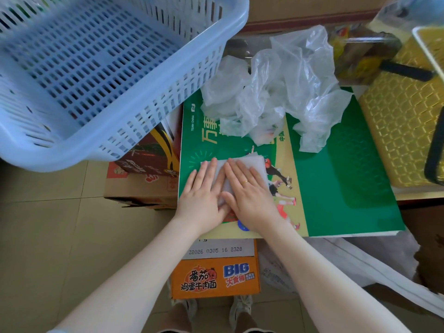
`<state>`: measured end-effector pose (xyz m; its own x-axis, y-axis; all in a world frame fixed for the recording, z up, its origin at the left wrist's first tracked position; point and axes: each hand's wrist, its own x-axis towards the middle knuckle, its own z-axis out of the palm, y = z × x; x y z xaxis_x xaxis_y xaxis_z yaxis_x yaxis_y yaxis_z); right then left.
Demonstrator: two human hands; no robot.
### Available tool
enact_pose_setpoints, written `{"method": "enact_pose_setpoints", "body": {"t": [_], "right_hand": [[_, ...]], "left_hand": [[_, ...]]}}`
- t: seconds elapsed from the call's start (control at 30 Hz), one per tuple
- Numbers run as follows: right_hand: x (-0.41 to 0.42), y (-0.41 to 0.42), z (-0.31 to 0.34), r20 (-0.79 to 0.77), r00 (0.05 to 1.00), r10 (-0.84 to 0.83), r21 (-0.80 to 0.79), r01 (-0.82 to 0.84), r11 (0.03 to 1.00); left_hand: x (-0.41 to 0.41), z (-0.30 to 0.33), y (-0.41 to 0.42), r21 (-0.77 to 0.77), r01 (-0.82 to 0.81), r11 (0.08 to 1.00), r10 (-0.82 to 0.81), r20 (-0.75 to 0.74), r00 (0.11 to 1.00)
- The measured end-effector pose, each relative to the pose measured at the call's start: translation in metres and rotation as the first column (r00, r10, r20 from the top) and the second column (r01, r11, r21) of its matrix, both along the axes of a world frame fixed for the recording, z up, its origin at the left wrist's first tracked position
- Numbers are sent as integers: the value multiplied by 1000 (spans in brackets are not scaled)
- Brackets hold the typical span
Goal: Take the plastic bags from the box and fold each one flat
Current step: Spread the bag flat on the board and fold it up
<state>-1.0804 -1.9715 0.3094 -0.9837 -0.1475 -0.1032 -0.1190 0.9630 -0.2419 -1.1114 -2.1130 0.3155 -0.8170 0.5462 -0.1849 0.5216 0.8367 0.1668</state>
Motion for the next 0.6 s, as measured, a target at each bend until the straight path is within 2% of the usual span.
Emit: {"method": "enact_pose_setpoints", "body": {"t": [0.27, 0.4, 0.5, 0.6], "right_hand": [[4, 47, 4, 118, 982, -146, 127, 131, 983], [3, 61, 18, 163, 978, -132, 185, 101, 978], [6, 55, 26, 125, 977, -170, 156, 150, 976], [22, 46, 31, 29, 991, -128, 83, 125, 989]], "left_hand": [[-7, 2, -10, -73, 79, 994, -78, 23, 997], [-14, 11, -12, -52, 113, 992, -110, 56, 992], [-19, 17, -19, 65, 143, 988, -145, 25, 989], [-24, 24, -24, 92, 209, 974, -210, 3, 978]]}}
